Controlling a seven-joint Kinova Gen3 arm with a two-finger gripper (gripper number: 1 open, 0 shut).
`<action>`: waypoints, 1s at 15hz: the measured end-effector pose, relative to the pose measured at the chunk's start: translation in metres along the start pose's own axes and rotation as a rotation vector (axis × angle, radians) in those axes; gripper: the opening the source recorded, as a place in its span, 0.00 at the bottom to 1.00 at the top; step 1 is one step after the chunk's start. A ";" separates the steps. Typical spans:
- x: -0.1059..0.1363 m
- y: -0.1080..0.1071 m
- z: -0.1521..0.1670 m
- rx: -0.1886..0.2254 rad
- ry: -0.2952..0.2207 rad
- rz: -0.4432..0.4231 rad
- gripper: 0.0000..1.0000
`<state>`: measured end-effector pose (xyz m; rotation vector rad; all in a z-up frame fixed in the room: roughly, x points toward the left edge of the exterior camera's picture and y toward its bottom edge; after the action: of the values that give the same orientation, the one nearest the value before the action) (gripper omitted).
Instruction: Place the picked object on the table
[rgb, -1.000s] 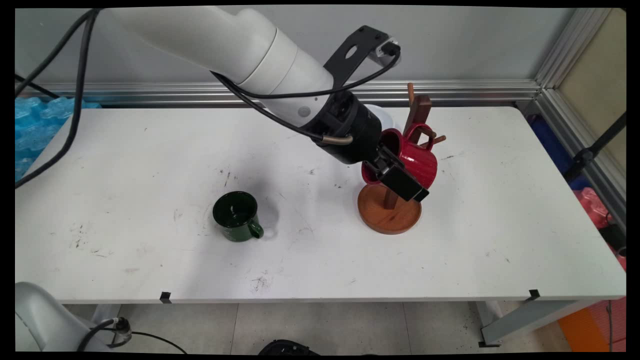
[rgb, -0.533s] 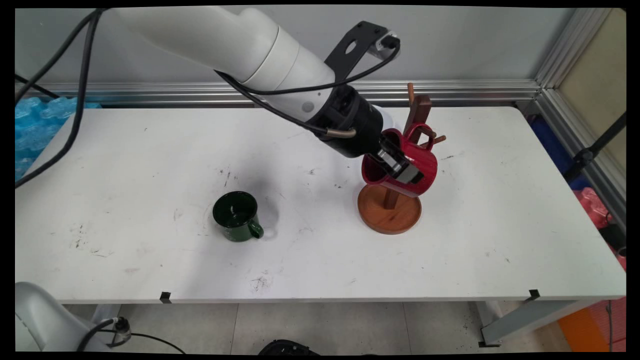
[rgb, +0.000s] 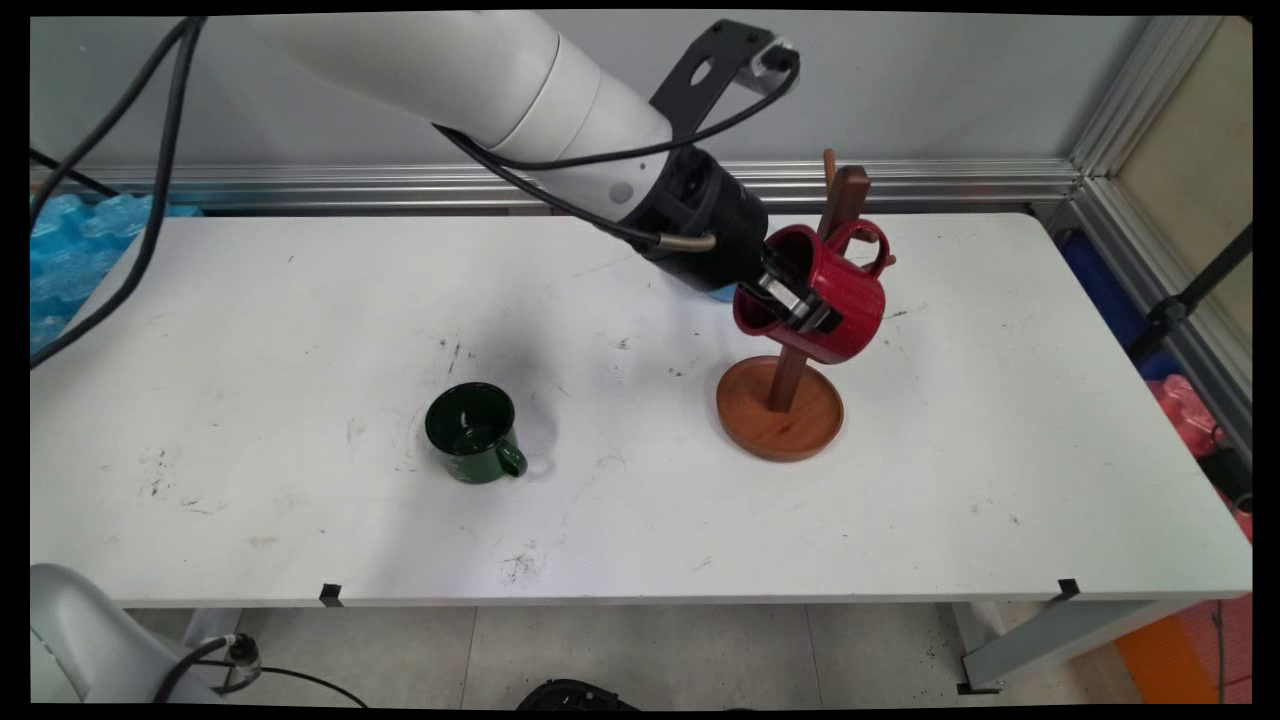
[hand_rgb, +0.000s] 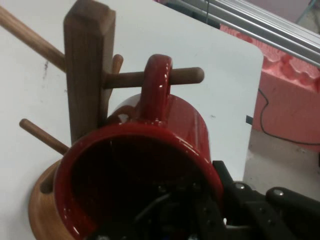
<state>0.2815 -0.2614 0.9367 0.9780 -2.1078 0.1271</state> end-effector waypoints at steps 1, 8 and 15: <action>0.001 0.000 -0.001 0.002 0.003 0.001 0.00; 0.002 0.004 -0.014 -0.008 0.010 0.006 0.00; -0.004 0.023 -0.032 -0.056 -0.002 0.022 0.00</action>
<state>0.2871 -0.2301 0.9607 0.9227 -2.1125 0.0775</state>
